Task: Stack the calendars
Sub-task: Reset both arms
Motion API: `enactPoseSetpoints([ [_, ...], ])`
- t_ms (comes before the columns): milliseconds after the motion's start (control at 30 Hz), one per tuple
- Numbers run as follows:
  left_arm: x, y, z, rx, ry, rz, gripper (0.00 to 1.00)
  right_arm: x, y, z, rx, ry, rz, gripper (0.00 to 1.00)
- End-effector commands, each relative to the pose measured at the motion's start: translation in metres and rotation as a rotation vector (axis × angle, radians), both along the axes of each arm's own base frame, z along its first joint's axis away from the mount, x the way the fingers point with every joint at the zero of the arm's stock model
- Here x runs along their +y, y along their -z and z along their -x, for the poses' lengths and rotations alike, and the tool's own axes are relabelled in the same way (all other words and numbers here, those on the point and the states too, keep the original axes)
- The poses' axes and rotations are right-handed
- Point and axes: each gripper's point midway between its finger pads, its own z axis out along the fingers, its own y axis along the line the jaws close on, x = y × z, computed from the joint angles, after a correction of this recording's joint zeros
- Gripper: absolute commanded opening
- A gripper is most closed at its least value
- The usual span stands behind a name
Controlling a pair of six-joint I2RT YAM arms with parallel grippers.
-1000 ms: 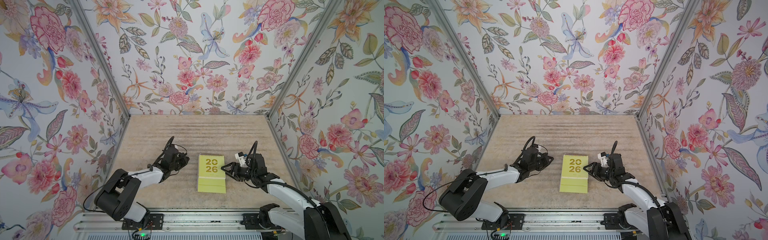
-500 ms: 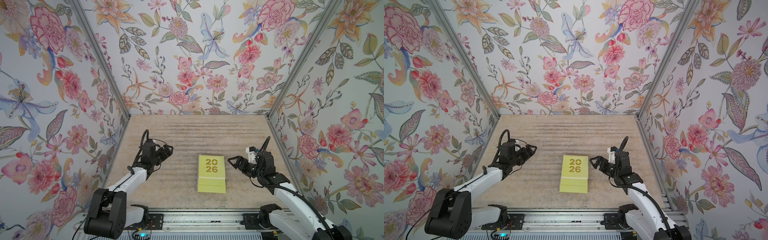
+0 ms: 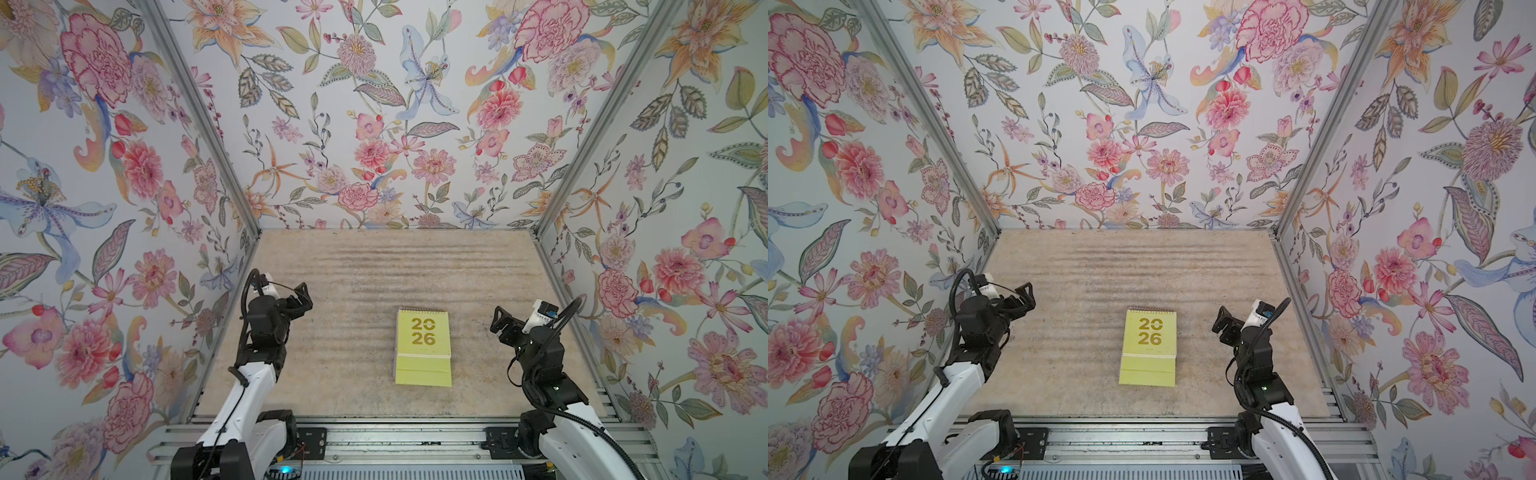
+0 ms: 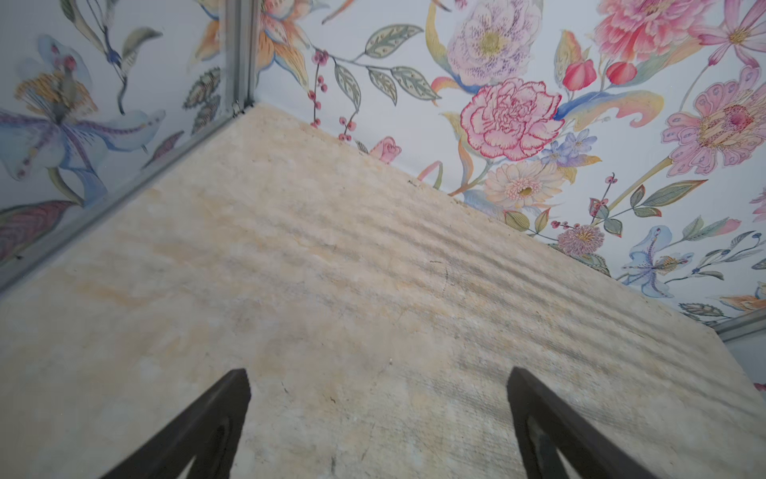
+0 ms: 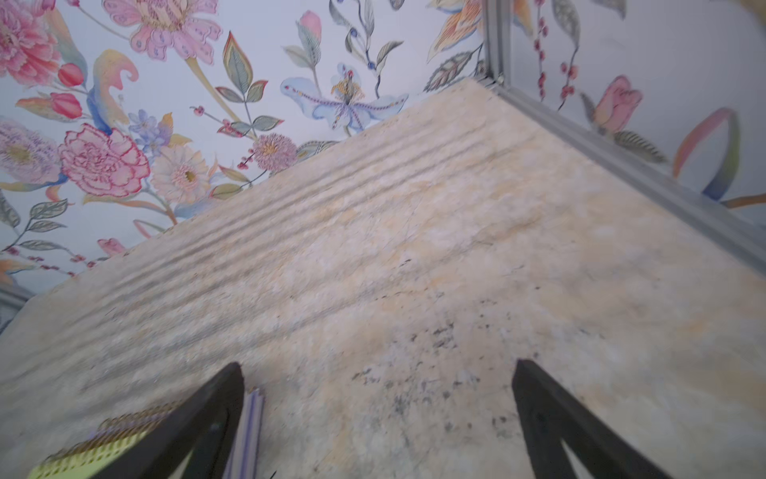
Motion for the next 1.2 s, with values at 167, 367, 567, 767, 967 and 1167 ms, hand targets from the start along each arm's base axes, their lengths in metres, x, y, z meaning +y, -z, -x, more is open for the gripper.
enactPoseSetpoints([
  [167,0.049,-0.013,0.059,-0.297,-0.277,-0.399,1.0,-0.05,-0.022,0.0,-0.146,0.243,0.2,0.99],
  [367,0.047,0.008,0.055,-0.268,-0.253,-0.42,1.0,-0.044,-0.009,-0.025,-0.081,0.162,0.306,0.99],
  [567,0.043,0.008,0.035,-0.293,-0.224,-0.45,1.0,-0.042,0.006,-0.046,-0.079,0.129,0.324,0.99],
  [767,0.026,0.026,0.001,-0.271,-0.098,-0.484,1.0,-0.04,0.007,-0.061,-0.116,0.104,0.379,0.99],
  [967,0.012,0.034,-0.02,-0.233,0.0,-0.506,1.0,-0.035,0.02,-0.071,-0.148,0.041,0.38,0.99],
  [1167,0.006,0.036,-0.022,-0.229,0.036,-0.522,1.0,-0.03,0.033,-0.079,-0.106,0.001,0.382,0.99],
])
